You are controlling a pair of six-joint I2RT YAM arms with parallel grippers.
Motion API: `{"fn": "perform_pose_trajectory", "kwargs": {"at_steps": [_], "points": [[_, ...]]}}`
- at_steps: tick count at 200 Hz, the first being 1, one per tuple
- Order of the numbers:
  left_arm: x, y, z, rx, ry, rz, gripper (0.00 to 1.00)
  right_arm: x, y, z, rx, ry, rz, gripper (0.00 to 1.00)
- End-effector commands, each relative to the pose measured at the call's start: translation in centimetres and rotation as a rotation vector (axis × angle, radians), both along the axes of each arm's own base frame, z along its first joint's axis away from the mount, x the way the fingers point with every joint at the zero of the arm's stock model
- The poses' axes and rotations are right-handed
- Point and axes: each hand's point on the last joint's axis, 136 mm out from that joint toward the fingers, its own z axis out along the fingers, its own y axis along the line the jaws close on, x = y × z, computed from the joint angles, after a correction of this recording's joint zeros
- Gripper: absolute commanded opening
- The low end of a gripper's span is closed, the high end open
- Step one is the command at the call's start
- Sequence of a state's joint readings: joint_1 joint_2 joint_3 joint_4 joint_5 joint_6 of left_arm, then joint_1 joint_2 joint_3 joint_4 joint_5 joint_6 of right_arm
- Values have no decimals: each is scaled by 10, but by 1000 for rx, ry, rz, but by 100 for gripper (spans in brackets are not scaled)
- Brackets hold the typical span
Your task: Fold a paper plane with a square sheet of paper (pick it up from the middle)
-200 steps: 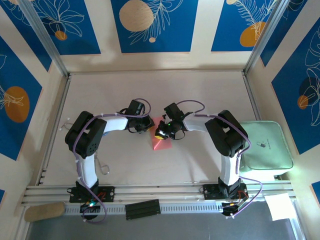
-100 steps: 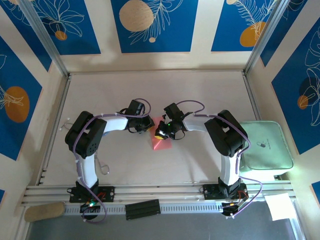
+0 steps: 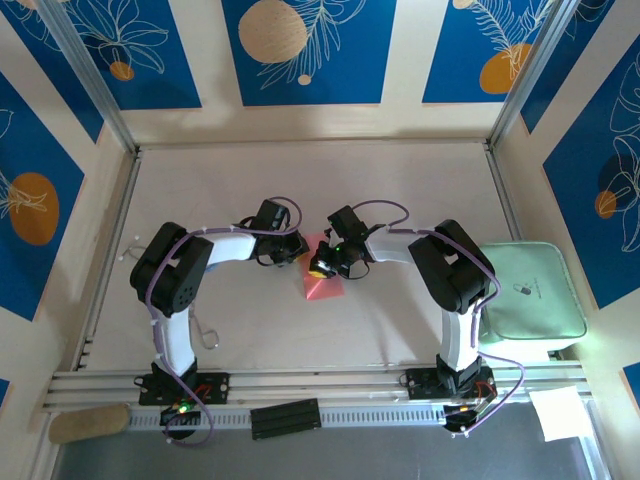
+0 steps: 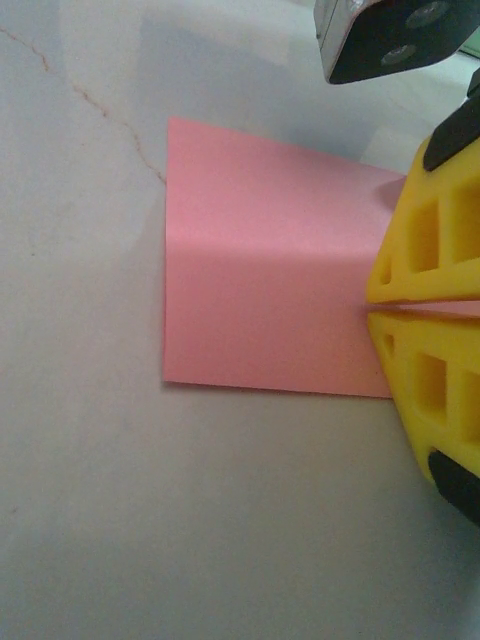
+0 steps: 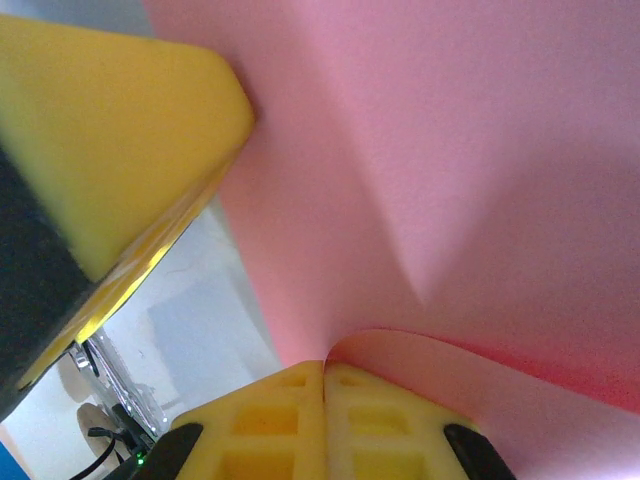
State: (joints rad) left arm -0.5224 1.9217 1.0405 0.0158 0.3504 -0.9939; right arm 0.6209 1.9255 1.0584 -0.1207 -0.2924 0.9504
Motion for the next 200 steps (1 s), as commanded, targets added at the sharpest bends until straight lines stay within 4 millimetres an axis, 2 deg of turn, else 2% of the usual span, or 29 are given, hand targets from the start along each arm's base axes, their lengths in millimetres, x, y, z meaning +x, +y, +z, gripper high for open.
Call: {"fn": "perform_pose_trajectory", "kwargs": {"at_steps": [1,143,167,200], "points": [[-23,10,-32,64,95,-13,13,0,5,-3,6,7,16,2],[-23,10,-29,62,90,-11,13,-2,2,-10,-14,20,16,2],[-16,6,-12,35,60,-22,13,-4,-2,-15,-32,30,12,2],[4,1,29,0,-23,-26,17,-7,-8,-23,-53,43,9,2]]}}
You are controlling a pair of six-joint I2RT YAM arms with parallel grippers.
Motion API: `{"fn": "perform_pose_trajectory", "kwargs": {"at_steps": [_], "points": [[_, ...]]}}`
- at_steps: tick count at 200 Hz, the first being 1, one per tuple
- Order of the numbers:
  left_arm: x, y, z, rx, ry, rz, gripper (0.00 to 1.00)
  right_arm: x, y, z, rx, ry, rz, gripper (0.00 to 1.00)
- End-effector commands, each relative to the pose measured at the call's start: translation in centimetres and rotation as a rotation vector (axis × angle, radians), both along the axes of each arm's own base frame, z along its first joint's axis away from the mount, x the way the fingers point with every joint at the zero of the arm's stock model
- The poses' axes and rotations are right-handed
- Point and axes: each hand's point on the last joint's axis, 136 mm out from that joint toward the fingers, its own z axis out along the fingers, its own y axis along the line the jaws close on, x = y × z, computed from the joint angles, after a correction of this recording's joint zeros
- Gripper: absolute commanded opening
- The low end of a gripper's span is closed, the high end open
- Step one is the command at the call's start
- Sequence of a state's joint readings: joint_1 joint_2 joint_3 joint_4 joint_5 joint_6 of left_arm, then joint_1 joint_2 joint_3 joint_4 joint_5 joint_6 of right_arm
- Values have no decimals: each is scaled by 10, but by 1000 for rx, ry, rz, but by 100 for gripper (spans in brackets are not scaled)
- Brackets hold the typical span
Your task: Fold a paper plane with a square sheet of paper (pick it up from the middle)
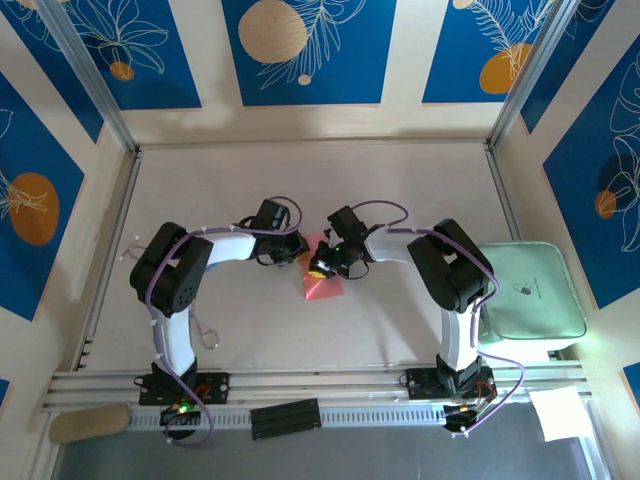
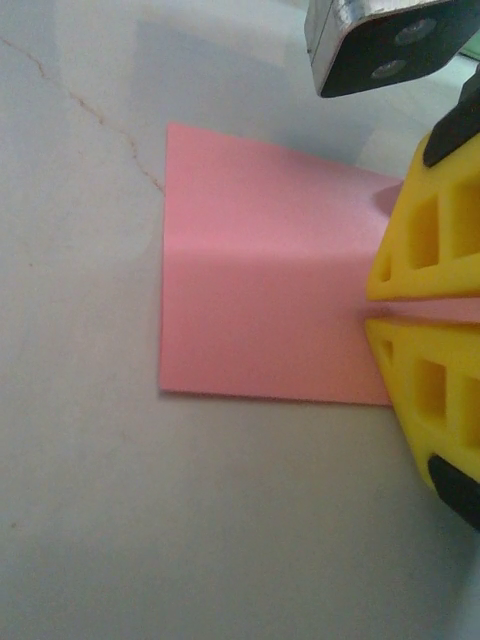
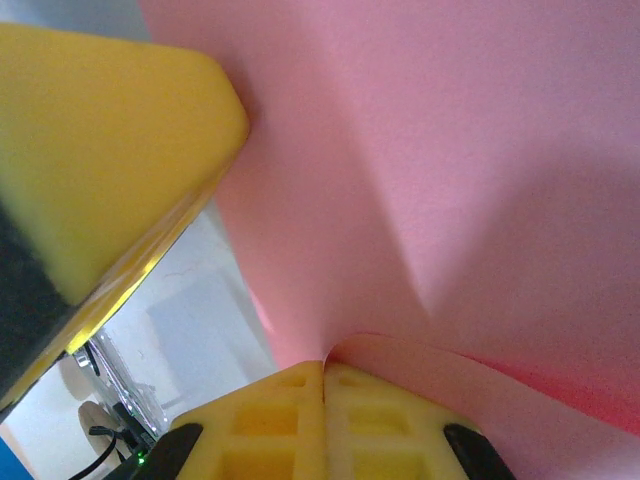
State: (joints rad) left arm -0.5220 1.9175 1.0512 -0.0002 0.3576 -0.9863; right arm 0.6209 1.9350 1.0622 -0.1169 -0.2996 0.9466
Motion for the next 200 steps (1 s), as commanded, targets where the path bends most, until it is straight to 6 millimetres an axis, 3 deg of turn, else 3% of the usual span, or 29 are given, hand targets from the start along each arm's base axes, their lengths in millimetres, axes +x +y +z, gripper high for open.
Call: {"fn": "perform_pose_trajectory", "kwargs": {"at_steps": [1,34,144,200], "points": [[5,2,27,2,-25,-16,17,-8,-9,-21,-57,40,4,2],[16,16,49,33,-87,17,20,-9,-12,-25,-63,47,3,2],[16,17,-2,110,18,-30,12,-3,-6,-13,-23,14,14,2],[8,18,-14,122,49,-44,11,0,-6,-9,-4,-20,15,3]]}}
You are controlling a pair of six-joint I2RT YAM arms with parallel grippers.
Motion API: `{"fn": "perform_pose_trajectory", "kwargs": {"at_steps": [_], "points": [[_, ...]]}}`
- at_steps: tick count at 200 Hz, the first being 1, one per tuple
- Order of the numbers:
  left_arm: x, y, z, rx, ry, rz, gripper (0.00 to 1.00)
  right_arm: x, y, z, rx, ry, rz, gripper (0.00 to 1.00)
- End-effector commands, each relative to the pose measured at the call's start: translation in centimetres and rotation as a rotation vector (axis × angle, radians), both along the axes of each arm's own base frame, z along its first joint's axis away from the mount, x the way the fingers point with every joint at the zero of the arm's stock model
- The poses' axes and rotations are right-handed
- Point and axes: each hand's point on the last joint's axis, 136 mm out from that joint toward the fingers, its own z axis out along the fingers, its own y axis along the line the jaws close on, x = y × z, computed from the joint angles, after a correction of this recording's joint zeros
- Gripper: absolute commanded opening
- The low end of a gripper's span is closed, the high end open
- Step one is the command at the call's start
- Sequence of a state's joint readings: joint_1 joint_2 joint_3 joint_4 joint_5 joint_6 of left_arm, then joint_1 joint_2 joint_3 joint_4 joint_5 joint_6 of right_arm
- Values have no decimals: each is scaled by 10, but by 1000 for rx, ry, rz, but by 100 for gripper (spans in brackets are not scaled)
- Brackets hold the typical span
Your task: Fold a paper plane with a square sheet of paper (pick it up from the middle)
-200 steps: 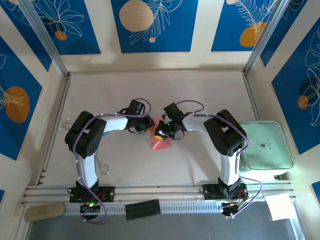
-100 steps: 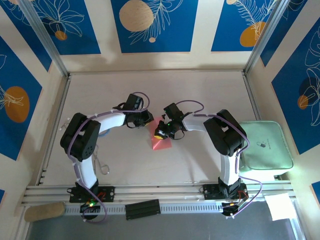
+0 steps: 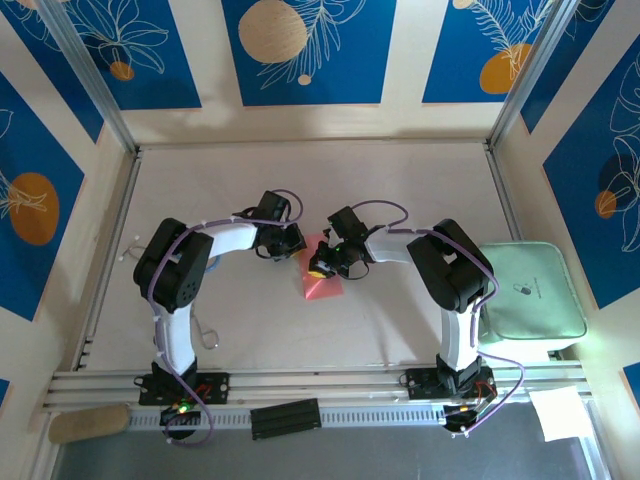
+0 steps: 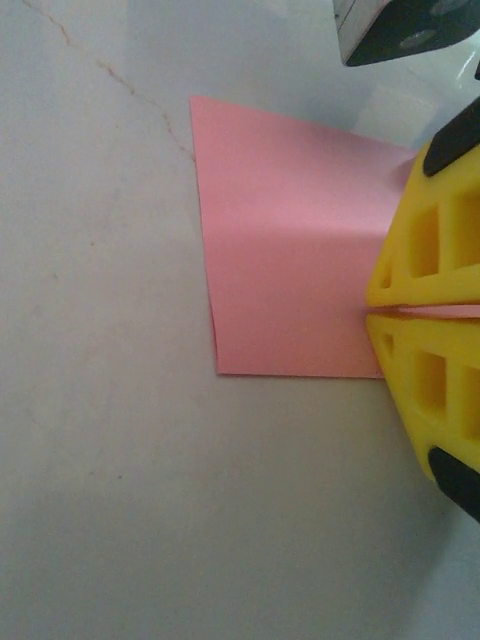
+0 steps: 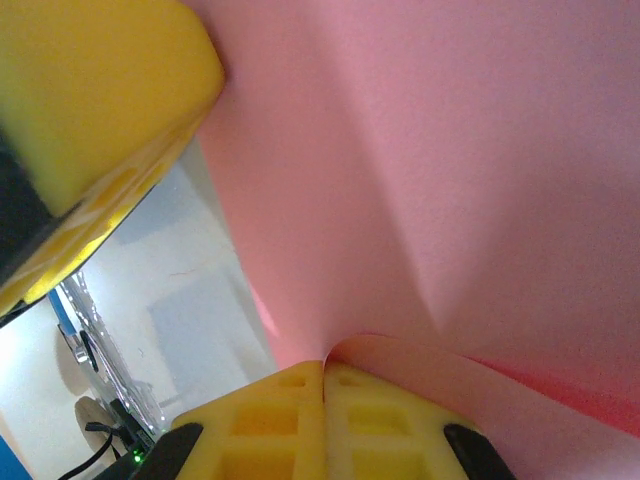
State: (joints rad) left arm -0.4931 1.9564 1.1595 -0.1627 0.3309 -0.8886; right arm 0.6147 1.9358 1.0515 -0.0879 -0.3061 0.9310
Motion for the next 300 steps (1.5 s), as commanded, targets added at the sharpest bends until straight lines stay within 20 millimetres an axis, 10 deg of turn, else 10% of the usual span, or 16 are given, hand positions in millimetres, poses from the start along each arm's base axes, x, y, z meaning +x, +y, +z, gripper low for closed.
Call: {"fn": "perform_pose_trajectory", "kwargs": {"at_steps": [1,300], "points": [[-4,5,-12,32,34,-10,11,-3,-6,-9,-19,0,6,3],[-14,12,-26,58,64,-1,10,2,-5,-6,0,-23,2,3]]}}
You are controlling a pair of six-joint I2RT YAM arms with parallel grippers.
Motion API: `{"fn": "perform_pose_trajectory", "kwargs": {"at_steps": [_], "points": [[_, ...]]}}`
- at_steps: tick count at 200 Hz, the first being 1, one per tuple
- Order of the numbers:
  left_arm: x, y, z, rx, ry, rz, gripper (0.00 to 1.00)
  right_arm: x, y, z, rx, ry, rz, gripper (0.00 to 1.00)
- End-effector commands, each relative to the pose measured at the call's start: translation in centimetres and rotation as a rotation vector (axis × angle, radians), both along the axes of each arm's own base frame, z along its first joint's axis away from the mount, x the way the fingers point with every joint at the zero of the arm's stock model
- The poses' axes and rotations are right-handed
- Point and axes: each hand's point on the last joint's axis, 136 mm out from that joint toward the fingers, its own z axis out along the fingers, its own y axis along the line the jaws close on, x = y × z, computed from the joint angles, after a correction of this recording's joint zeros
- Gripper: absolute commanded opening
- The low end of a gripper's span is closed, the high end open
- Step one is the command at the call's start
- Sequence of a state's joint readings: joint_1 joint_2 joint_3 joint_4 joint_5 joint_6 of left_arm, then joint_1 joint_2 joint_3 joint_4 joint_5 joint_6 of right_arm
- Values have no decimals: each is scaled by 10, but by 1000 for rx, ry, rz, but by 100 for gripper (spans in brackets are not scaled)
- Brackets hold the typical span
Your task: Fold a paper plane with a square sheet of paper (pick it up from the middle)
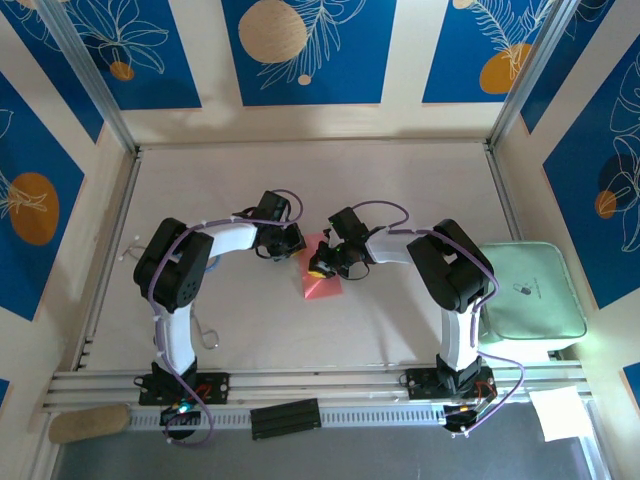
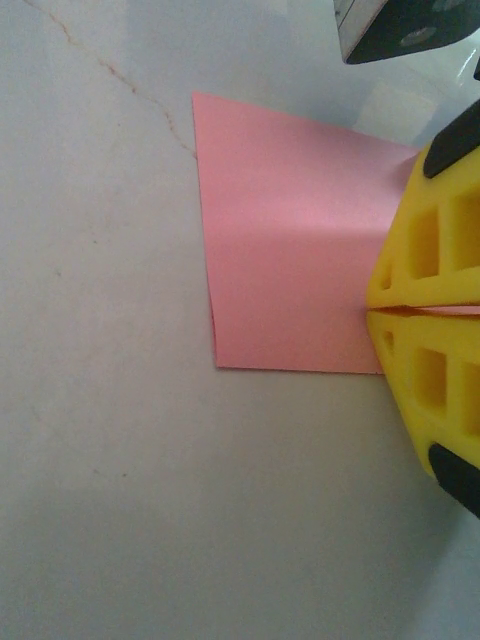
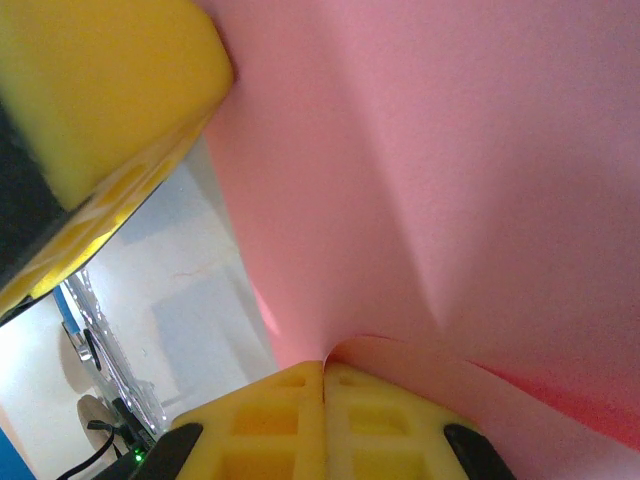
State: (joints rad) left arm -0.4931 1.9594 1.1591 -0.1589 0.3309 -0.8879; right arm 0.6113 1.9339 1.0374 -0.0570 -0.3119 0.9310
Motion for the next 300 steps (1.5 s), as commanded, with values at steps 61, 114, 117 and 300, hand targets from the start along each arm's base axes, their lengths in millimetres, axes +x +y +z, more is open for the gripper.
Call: {"fn": "perform_pose_trajectory", "kwargs": {"at_steps": [61,114,117,300], "points": [[-15,12,-25,57,63,-1,10,-3,-9,-14,-36,14,-1,3],[1,4,12,0,-5,20,14,-11,-15,-28,-78,79,-12,9],[3,5,16,-3,-15,27,14,-11,-15,-28,-81,84,-13,10],[-68,30,52,5,-31,97,9,-20,-32,-47,-213,177,-56,10]]}}
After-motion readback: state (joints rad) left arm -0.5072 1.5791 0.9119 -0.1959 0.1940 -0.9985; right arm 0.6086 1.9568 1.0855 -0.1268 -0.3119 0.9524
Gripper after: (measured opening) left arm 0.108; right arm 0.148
